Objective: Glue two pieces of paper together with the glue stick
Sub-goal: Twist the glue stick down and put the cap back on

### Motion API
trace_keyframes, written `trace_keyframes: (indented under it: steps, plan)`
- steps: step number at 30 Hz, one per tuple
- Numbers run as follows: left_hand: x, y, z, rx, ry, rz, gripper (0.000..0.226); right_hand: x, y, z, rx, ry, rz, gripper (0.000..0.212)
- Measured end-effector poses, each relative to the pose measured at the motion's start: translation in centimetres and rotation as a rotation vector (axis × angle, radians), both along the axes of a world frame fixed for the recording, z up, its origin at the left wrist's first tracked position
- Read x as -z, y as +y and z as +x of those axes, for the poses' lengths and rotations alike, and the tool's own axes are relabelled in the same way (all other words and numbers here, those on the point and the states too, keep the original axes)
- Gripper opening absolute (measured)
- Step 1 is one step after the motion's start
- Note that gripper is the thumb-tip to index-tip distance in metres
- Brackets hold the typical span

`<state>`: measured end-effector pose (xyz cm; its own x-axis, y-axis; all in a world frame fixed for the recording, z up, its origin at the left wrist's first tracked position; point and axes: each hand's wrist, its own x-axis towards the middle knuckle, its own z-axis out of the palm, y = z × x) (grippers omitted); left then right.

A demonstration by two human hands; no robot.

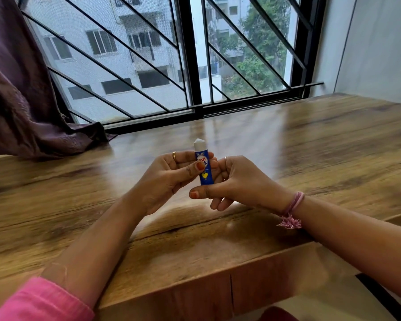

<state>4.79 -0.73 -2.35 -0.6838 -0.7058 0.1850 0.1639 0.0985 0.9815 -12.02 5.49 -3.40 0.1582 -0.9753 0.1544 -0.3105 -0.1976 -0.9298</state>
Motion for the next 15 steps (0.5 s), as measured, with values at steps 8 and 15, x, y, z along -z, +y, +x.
trace_keyframes:
  steps: [8, 15]
  plan:
    - [-0.11, 0.01, 0.21, -0.019, 0.01, -0.019, 0.025, -0.67, 0.32, -0.6, -0.168, -0.133, 0.139, 0.027]
    - [-0.21, 0.25, 0.04, -0.033, 0.018, -0.031, 0.025, -0.4, 0.17, -0.3, -0.014, -0.015, 0.01, 0.024]
